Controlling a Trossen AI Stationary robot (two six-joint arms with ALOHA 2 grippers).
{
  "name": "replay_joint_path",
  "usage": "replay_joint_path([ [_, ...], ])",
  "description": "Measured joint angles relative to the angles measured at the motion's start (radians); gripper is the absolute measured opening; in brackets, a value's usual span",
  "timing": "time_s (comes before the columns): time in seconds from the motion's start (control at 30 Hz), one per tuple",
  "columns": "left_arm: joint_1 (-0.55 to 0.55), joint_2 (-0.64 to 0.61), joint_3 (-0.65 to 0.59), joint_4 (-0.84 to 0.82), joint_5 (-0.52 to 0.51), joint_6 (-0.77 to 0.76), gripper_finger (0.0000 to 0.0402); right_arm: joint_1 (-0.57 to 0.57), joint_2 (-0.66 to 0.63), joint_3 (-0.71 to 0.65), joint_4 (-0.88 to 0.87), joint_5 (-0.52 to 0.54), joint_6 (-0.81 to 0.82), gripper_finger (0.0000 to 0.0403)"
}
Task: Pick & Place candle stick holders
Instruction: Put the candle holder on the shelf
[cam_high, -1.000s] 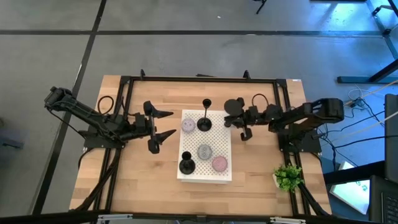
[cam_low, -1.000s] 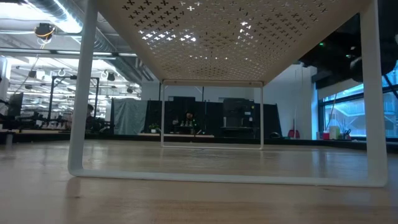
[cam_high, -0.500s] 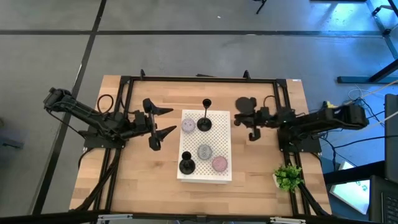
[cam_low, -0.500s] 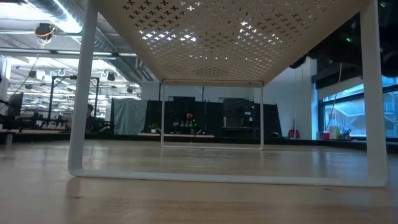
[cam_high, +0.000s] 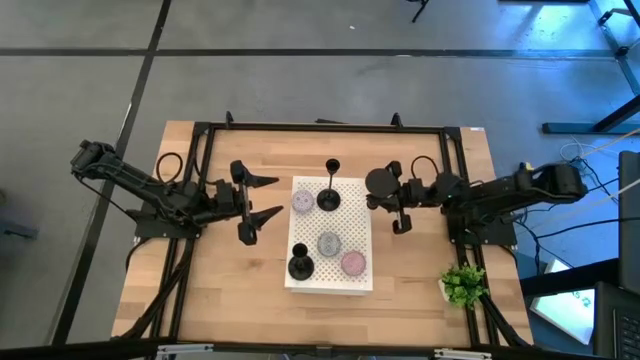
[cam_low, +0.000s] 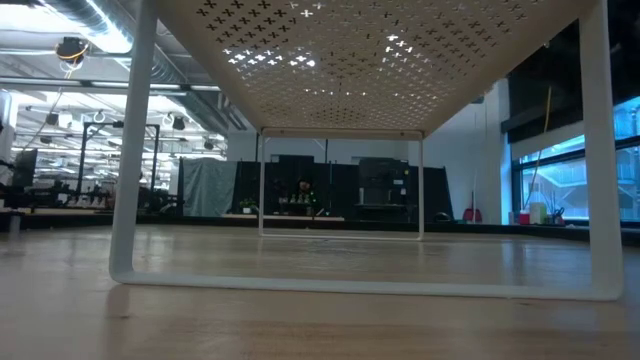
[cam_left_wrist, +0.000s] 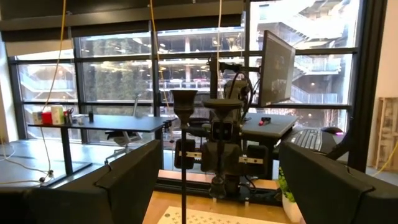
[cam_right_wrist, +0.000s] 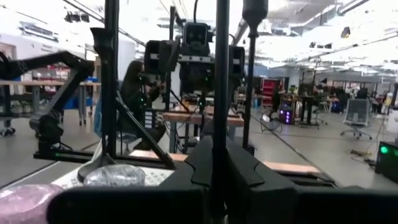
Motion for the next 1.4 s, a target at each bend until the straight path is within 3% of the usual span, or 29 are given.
replay_joint_path([
  [0.2, 0.000, 0.000, 0.000, 0.004, 0.000, 0.000, 0.0322, 0.012, 0.094, 0.000, 0.144, 0.002, 0.014, 0.0014],
  [1.13, 0.000, 0.000, 0.000, 0.010, 0.022, 0.001, 0.0322, 0.009, 0.179, 0.000, 0.195, 0.042, -0.007, 0.0014],
  [1.4, 0.000, 0.000, 0.000, 0.011, 0.031, 0.001, 0.0322, 0.009, 0.268, 0.034, 0.241, 0.042, -0.006, 0.0014],
])
